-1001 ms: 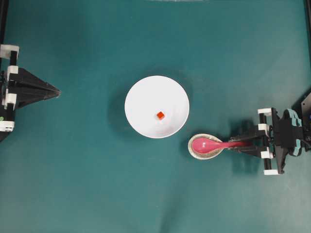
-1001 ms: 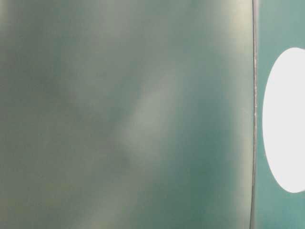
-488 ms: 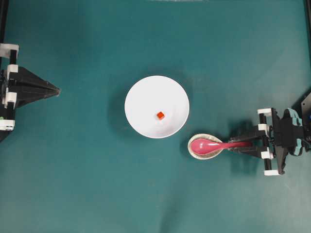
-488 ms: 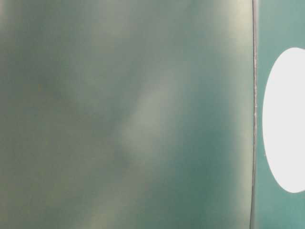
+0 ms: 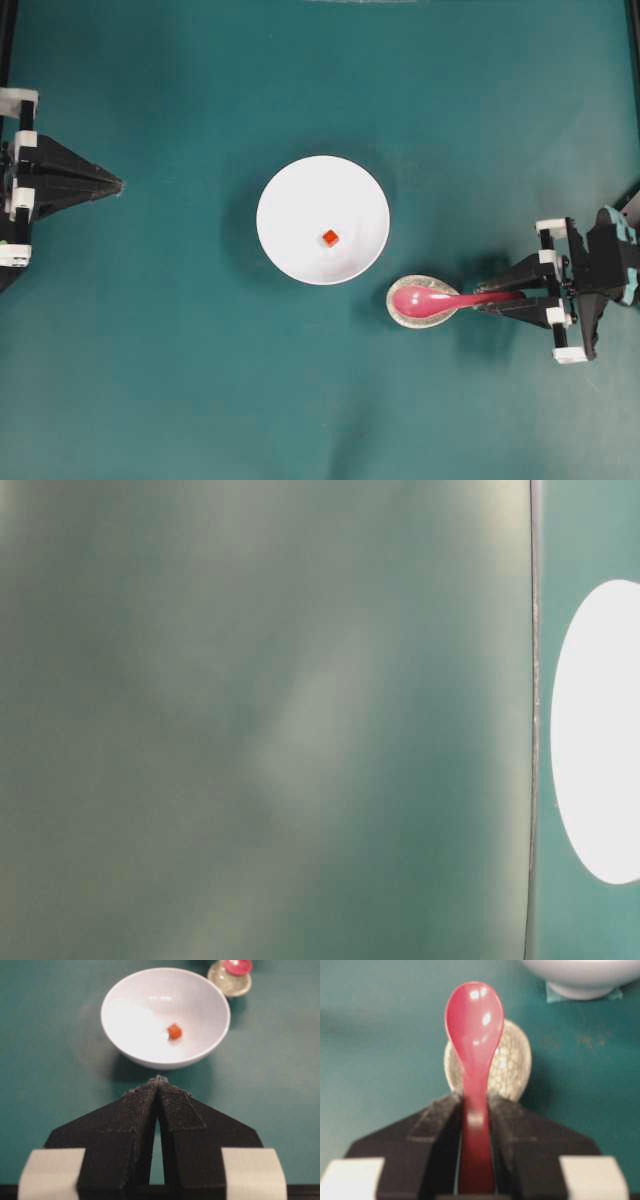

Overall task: Grip the spoon and scoop the red block from the bowl with right arm.
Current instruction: 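Close the right gripper on the pink spoon handle, then lift the pink spoon out of the spoon rest with the right gripper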

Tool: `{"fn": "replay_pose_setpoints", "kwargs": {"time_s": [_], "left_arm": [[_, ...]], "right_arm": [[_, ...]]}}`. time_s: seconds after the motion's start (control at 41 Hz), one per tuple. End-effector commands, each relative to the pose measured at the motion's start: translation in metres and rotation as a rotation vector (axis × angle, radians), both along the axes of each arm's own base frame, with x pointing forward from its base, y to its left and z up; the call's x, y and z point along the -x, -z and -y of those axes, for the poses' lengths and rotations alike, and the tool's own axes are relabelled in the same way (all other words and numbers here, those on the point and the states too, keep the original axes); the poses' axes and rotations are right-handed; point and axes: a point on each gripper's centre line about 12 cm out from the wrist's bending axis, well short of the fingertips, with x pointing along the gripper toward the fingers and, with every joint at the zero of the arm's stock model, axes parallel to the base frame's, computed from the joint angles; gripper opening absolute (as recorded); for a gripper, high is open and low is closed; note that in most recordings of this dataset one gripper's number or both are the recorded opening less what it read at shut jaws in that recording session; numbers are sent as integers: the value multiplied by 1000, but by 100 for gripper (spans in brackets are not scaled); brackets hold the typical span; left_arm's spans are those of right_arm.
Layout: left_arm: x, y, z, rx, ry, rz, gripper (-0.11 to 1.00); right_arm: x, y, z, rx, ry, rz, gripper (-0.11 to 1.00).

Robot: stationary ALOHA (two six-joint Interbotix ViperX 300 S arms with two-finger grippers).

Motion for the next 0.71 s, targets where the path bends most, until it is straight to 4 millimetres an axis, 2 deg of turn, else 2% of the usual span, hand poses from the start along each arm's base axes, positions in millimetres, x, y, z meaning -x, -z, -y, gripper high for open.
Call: {"fn": "replay_pose_setpoints", "kwargs": {"time_s": [0.0,0.415,0.683], "left_arm": [[-2,-5,-1,-5,-4,10,0],[-2,-4,-2,-4,-9,-2,0],[-1,-4,-2,-4,-9,-5,0]], "right_arm": [[-2,-11,2,-27,13,39,24],[-11,-37,15,4,43,54,24],[-22,-72,28,20,58,64,24]]}}
